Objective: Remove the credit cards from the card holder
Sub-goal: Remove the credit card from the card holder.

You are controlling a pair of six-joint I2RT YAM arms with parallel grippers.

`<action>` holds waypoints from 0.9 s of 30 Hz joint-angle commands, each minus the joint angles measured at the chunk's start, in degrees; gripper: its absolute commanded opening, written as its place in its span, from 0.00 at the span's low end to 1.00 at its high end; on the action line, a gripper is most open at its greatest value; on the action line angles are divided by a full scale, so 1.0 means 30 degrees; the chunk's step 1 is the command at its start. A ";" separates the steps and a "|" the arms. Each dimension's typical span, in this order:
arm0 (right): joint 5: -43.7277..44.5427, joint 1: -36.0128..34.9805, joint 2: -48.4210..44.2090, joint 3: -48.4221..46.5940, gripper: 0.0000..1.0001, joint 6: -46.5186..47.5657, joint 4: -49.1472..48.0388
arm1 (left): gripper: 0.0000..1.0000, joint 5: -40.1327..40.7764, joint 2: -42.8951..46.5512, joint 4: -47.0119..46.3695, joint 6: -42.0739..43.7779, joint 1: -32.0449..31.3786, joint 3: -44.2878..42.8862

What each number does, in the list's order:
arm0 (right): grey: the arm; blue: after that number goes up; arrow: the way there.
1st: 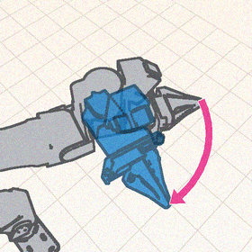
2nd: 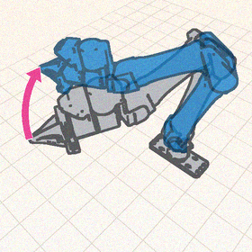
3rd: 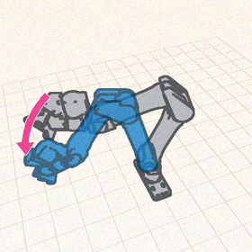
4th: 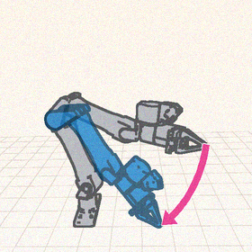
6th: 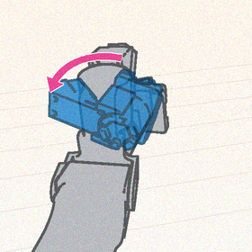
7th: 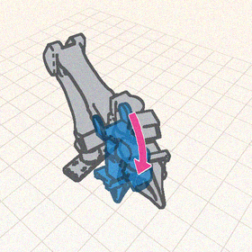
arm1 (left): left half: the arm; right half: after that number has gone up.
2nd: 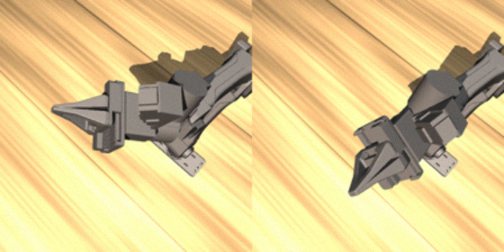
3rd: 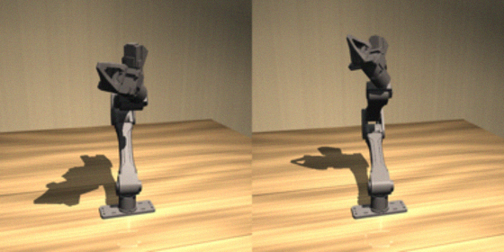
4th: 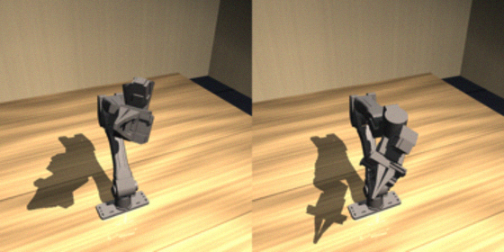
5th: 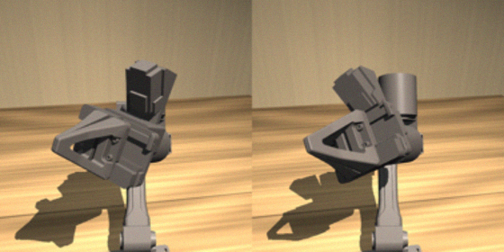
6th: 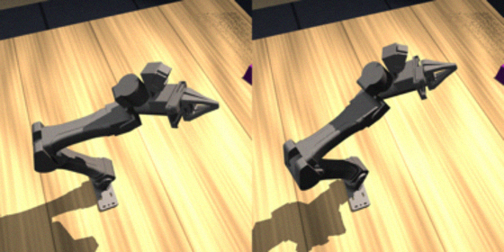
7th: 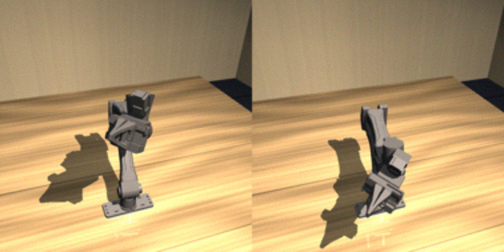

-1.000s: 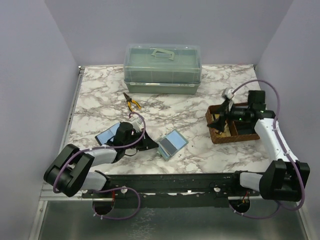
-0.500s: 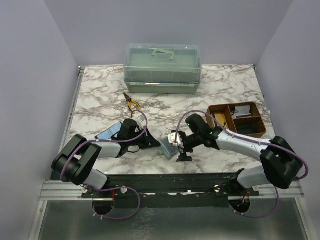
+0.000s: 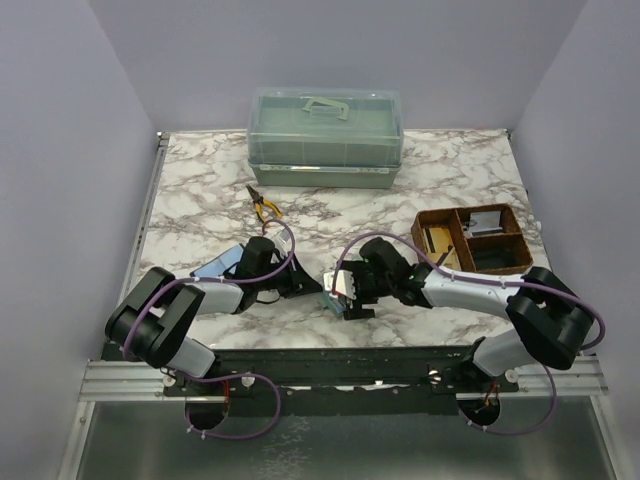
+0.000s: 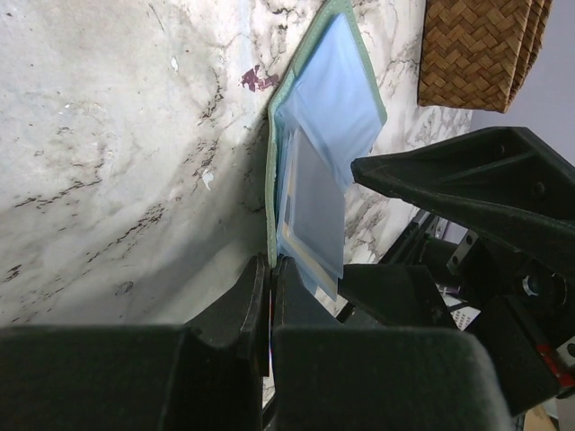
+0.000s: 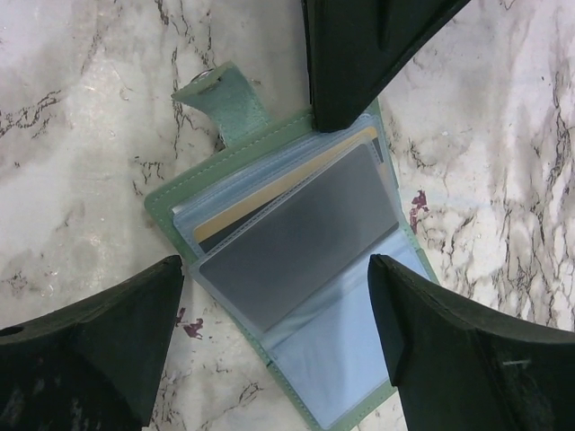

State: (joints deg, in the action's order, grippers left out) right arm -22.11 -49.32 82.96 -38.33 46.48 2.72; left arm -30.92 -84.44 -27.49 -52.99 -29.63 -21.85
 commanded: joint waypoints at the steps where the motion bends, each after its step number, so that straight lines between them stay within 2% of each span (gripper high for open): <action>1: 0.1023 -0.0315 0.0374 0.0257 0.89 -0.0199 -0.0731 | 0.00 -0.0535 -0.0021 -0.0125 -0.0053 0.0120 -0.0247; 9: 0.2585 -0.0347 -0.0282 0.0405 0.82 -0.0162 -0.1284 | 0.00 -0.0637 -0.0142 -0.0125 0.0212 0.0098 -0.0158; 15: 0.2594 -0.0318 -0.0382 0.0268 0.73 -0.0265 -0.0964 | 0.00 -0.0622 -0.0340 -0.0125 0.0330 0.0113 -0.0202; 27: 0.2051 0.0153 -0.0993 0.0115 0.73 -0.0576 0.0101 | 0.00 -0.0477 -0.0688 -0.0081 0.0600 0.0101 -0.0072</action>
State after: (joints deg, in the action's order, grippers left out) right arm -15.92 -49.54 81.10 -37.63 45.80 1.50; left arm -31.05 -85.71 -27.70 -52.47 -29.32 -21.85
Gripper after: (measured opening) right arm 0.734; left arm 0.019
